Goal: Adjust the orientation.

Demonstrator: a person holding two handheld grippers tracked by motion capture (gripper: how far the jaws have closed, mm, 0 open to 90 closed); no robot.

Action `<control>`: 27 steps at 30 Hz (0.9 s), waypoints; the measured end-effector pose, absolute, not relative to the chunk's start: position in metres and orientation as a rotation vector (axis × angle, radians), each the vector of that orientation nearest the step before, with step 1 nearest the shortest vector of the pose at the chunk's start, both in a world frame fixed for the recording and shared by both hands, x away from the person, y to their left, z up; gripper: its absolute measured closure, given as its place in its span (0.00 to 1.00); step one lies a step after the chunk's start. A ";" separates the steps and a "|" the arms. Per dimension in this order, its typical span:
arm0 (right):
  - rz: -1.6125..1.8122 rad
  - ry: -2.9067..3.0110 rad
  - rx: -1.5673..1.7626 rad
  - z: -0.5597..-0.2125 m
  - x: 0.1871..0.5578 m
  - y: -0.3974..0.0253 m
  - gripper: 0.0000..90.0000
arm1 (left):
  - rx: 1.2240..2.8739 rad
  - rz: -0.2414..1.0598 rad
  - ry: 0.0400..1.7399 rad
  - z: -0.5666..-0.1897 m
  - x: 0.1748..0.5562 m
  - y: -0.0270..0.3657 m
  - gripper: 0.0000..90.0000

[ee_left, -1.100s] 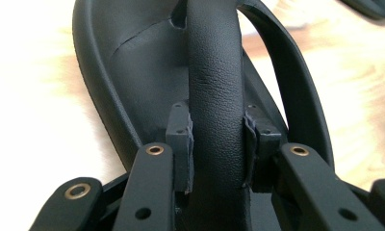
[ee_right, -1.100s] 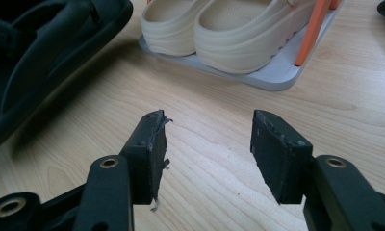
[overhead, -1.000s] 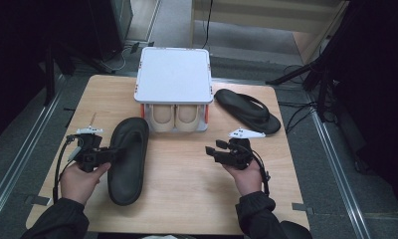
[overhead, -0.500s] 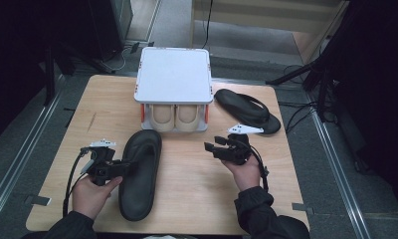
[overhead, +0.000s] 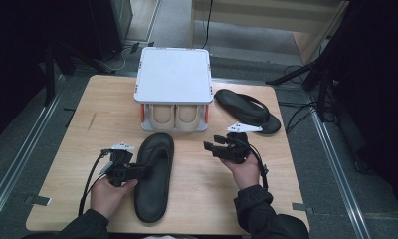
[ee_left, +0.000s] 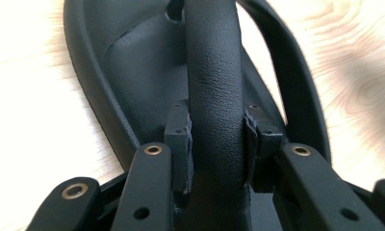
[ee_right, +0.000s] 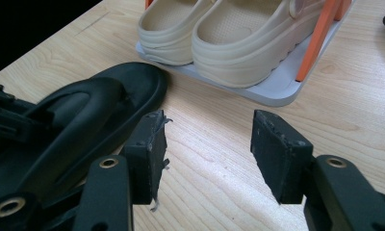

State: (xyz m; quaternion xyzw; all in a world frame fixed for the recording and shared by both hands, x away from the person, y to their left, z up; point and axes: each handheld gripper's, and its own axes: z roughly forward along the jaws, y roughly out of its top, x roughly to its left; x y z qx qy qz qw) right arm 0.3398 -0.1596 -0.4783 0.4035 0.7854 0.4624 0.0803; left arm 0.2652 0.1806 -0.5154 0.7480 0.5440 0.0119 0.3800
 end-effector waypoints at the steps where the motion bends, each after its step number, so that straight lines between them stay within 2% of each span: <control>1: 1.382 2.349 1.207 -0.478 0.340 -0.160 0.53 | 1.913 0.026 1.382 -0.515 0.265 0.180 0.75; 6: 1.381 2.350 1.209 -0.478 0.340 -0.160 0.53 | 1.900 0.007 1.376 -0.515 0.265 0.181 0.73; 12: 1.379 2.347 1.214 -0.478 0.340 -0.161 0.53 | 1.887 -0.012 1.341 -0.512 0.265 0.184 0.58; 20: 1.344 2.346 1.204 -0.477 0.342 -0.161 0.54 | 1.882 0.023 1.331 -0.499 0.263 0.195 0.54; 23: 1.334 2.344 1.204 -0.476 0.344 -0.164 0.56 | 1.882 0.042 1.340 -0.495 0.263 0.202 0.51; 27: 1.319 2.344 1.236 -0.475 0.347 -0.170 0.68 | 1.869 0.048 1.355 -0.493 0.264 0.213 0.50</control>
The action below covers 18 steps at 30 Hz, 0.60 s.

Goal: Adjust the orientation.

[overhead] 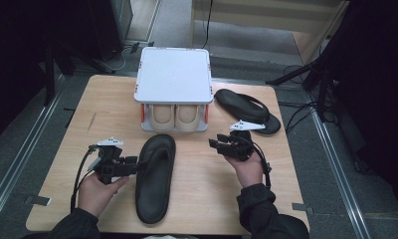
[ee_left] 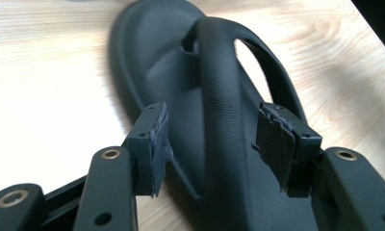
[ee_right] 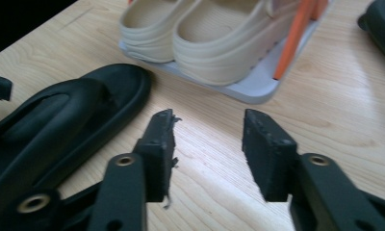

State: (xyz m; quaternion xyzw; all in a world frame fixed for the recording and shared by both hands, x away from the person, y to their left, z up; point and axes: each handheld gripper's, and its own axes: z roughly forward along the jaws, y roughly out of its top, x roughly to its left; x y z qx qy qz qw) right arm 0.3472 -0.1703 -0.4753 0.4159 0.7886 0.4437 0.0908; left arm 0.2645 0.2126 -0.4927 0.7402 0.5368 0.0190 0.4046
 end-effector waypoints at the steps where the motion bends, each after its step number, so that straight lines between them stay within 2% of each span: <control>1: 1.323 2.342 1.252 -0.475 0.348 -0.173 0.72 | 1.872 0.047 1.360 -0.493 0.265 0.215 0.50; 5: 1.349 2.323 1.315 -0.473 0.353 -0.183 0.88 | 1.871 0.080 1.359 -0.492 0.266 0.223 0.49; 10: 1.323 2.313 1.362 -0.475 0.361 -0.193 1.00 | 1.878 0.103 1.361 -0.493 0.268 0.231 0.47; 18: 1.255 2.221 1.466 -0.482 0.382 -0.222 1.00 | 1.866 0.115 1.369 -0.493 0.270 0.240 0.45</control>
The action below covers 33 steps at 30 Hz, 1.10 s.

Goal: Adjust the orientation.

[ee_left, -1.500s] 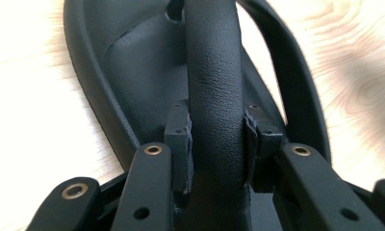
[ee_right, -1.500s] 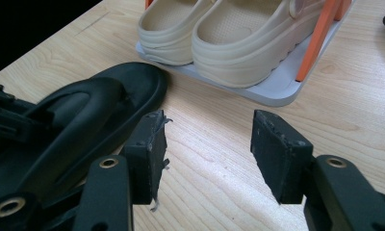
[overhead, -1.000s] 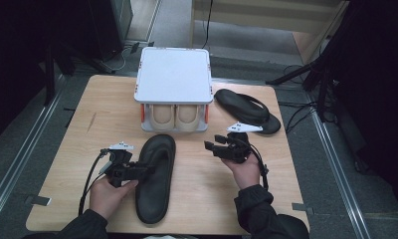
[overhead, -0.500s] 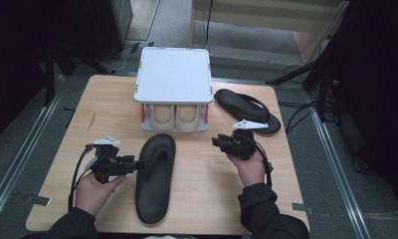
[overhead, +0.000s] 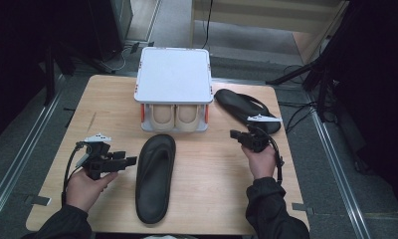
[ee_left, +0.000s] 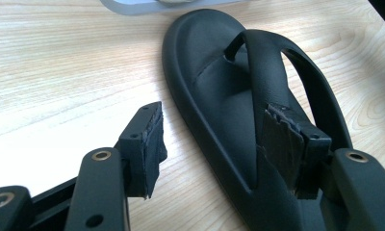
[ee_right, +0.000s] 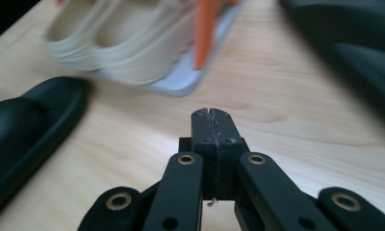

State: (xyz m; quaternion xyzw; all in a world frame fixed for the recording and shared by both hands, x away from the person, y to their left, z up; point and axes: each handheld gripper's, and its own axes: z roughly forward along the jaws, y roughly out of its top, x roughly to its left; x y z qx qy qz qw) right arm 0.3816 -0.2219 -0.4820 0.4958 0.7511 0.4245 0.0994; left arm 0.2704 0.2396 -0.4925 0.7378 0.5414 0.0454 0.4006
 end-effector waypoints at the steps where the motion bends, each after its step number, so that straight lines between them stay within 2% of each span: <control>1: 1.255 2.202 1.488 -0.483 0.385 -0.228 1.00 | 1.868 0.119 1.368 -0.493 0.271 0.240 0.45; 12: 1.112 2.109 1.610 -0.503 0.429 -0.272 1.00 | 1.870 0.130 1.369 -0.495 0.276 0.243 0.45; 25: 1.058 2.171 1.540 -0.517 0.459 -0.248 1.00 | 1.863 0.167 1.379 -0.495 0.276 0.244 0.45; 28: 1.038 2.163 1.551 -0.521 0.462 -0.250 1.00 | 1.829 0.212 1.359 -0.492 0.274 0.246 0.45; 33: 1.037 2.119 1.609 -0.522 0.464 -0.264 1.00 | 1.839 0.202 1.369 -0.492 0.275 0.249 0.45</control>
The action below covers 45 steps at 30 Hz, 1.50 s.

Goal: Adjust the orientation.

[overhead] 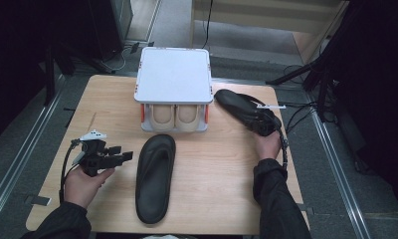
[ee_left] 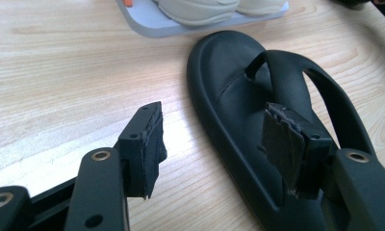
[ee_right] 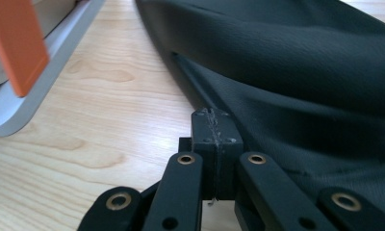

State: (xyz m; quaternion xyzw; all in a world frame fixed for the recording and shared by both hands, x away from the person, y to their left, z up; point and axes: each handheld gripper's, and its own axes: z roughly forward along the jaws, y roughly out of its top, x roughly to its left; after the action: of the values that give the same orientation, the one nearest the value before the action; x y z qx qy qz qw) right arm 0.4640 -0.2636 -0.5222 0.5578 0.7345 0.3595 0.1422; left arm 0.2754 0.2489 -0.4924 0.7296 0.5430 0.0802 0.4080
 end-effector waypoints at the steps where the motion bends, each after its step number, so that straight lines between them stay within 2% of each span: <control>1: 1.041 2.112 1.618 -0.522 0.464 -0.266 1.00 | 1.836 0.198 1.372 -0.493 0.276 0.249 0.45; 29: 1.025 2.024 1.720 -0.519 0.491 -0.291 1.00 | 1.849 0.196 1.426 -0.498 0.264 0.258 0.44; 45: 1.088 2.102 1.627 -0.496 0.485 -0.250 1.00 | 1.859 0.181 1.427 -0.499 0.263 0.256 0.44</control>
State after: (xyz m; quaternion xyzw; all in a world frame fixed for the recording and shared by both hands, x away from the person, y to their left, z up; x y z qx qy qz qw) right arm 0.4854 -0.2502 -0.4960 0.5614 0.7252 0.3755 0.1342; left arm 0.2630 0.2563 -0.4992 0.7298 0.5601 0.0712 0.3854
